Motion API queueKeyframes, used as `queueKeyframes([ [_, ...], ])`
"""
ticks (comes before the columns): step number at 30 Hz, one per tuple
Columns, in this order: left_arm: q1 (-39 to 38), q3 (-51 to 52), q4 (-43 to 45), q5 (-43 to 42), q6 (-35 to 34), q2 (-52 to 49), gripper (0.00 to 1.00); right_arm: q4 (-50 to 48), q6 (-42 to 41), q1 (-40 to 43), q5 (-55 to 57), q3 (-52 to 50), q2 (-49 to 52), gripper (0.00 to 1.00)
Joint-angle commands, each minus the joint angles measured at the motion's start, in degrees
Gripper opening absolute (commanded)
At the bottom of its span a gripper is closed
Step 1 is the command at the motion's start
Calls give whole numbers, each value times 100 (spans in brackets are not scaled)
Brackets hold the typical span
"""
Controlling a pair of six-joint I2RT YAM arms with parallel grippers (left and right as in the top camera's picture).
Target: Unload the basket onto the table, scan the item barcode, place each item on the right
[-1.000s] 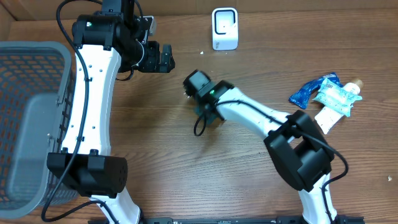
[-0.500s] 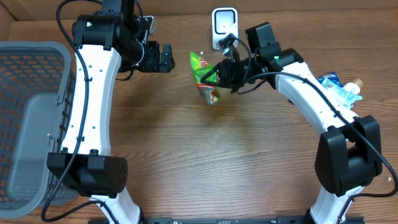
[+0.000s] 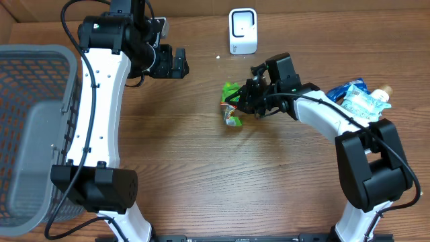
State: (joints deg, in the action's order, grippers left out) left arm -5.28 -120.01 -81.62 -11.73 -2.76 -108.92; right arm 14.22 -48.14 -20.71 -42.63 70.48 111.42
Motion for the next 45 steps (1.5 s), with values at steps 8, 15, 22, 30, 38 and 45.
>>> queueKeyframes([
  [8, -46, -96, 2, 15, 109, 26, 100, 949, 708, 345, 2223, 22, -92, 9],
  [15, -46, -96, -2, 15, 109, 26, 100, 1154, 1375, 581, 2529, 90, -103, 63],
  [22, -46, -96, 0, 15, 109, 26, 100, 2245, 2326, 649, 2459, 909, -304, 68],
  [30, -46, -96, 0, 15, 109, 26, 99, 4590, 3169, 645, 2463, 2422, -525, 69],
  [38, -48, -96, 0, 15, 109, 26, 100, 5558, 3626, 629, 3270, 1836, -509, 51],
  [45, -48, -96, 0, 15, 109, 26, 100, 5090, 4164, 610, 3276, 743, -509, 38],
])
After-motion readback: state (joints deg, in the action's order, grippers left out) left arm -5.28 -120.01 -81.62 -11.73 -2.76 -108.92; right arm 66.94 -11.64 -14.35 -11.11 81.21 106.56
